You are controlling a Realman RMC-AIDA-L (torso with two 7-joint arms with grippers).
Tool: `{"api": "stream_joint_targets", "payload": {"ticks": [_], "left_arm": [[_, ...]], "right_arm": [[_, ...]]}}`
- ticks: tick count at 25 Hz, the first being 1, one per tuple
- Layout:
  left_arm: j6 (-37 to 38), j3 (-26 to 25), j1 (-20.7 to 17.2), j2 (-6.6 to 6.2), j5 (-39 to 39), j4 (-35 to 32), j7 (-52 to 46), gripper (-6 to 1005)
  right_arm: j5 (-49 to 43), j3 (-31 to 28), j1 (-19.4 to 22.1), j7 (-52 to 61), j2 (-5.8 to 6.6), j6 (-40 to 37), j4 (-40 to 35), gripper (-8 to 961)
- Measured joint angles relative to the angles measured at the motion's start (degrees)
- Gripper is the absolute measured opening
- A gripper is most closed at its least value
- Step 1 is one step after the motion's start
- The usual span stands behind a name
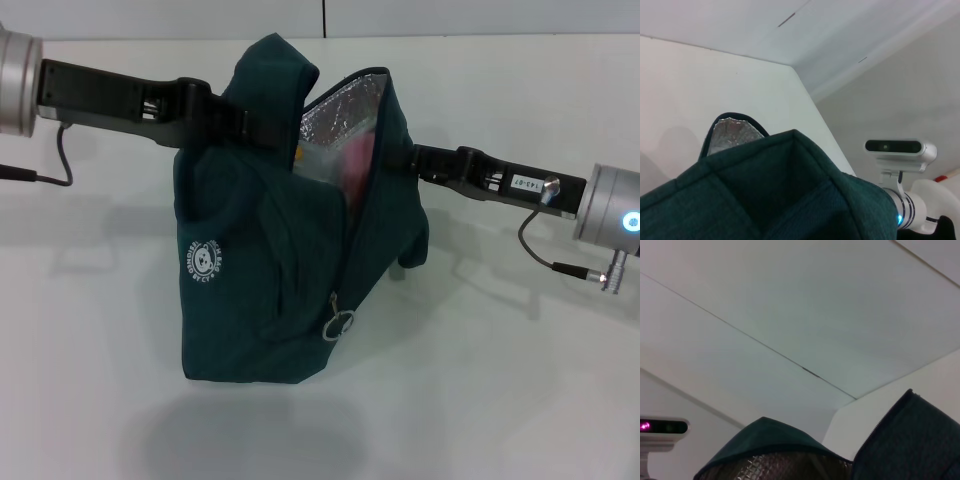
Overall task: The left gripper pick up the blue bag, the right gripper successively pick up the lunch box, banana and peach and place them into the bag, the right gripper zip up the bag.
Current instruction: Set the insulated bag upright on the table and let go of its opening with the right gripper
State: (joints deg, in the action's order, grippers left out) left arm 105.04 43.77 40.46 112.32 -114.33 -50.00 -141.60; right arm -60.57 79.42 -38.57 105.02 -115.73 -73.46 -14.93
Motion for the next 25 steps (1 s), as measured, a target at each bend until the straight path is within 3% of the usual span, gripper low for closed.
{"api": "stream_joint_targets", "payload": {"ticks": [12, 17, 21, 25], "left_arm": [[-0.1, 0.0, 0.0, -0.01, 2.0, 0.0, 0.0, 36], [-0.6, 0.0, 0.0, 0.03, 3.5, 1.4, 0.2, 36], [-3.1, 0.1, 0.9, 0.81, 3.5, 5.8, 2.2, 36], [-6.2, 0.2, 1.7, 1.98, 3.6, 10.1, 4.8, 36]], "right_arm": [[2.1, -1.8, 3.6, -6.0, 0.15, -6.0, -5.2, 261], [2.0, -7.4, 7.2, -7.7, 2.55, -15.2, -9.3, 207], [1.8, -10.6, 9.7, -7.8, 4.68, -20.2, -11.7, 154], [1.2, -10.8, 10.8, -8.0, 5.54, -20.6, -12.0, 30]]}}
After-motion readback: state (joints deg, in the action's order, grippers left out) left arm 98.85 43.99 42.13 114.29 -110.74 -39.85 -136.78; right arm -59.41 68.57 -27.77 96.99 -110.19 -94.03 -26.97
